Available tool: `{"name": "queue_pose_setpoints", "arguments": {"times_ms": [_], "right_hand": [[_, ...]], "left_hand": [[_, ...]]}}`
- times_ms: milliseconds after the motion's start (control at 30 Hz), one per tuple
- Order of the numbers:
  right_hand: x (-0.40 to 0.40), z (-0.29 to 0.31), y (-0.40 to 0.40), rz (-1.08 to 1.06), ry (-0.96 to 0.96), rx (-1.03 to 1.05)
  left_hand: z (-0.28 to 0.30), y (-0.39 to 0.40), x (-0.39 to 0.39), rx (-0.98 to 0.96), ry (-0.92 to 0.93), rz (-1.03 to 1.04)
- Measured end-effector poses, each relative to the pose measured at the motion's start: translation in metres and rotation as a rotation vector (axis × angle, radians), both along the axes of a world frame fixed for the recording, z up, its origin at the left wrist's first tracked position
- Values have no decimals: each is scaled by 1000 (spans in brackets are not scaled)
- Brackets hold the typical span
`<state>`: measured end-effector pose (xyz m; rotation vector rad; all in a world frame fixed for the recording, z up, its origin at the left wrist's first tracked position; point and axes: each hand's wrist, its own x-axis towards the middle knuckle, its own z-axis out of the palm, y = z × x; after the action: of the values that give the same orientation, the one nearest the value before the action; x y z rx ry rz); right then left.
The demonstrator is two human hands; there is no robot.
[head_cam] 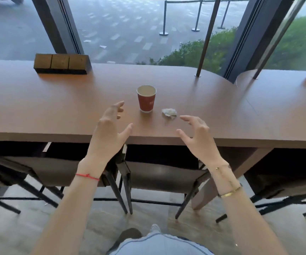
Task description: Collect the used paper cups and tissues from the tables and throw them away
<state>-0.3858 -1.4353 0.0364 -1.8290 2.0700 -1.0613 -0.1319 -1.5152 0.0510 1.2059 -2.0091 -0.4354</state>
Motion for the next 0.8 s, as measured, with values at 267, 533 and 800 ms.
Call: {"name": "queue_pose_setpoints", "arguments": {"times_ms": [267, 533, 800], "right_hand": [[-23, -14, -103, -9, 10, 54], [-23, -38, -133, -21, 27, 151], [-20, -43, -131, -46, -5, 101]], "left_hand": [[-9, -89, -57, 113, -15, -3], [-21, -129, -80, 236, 12, -33], [-24, -136, -90, 218, 22, -35]]}}
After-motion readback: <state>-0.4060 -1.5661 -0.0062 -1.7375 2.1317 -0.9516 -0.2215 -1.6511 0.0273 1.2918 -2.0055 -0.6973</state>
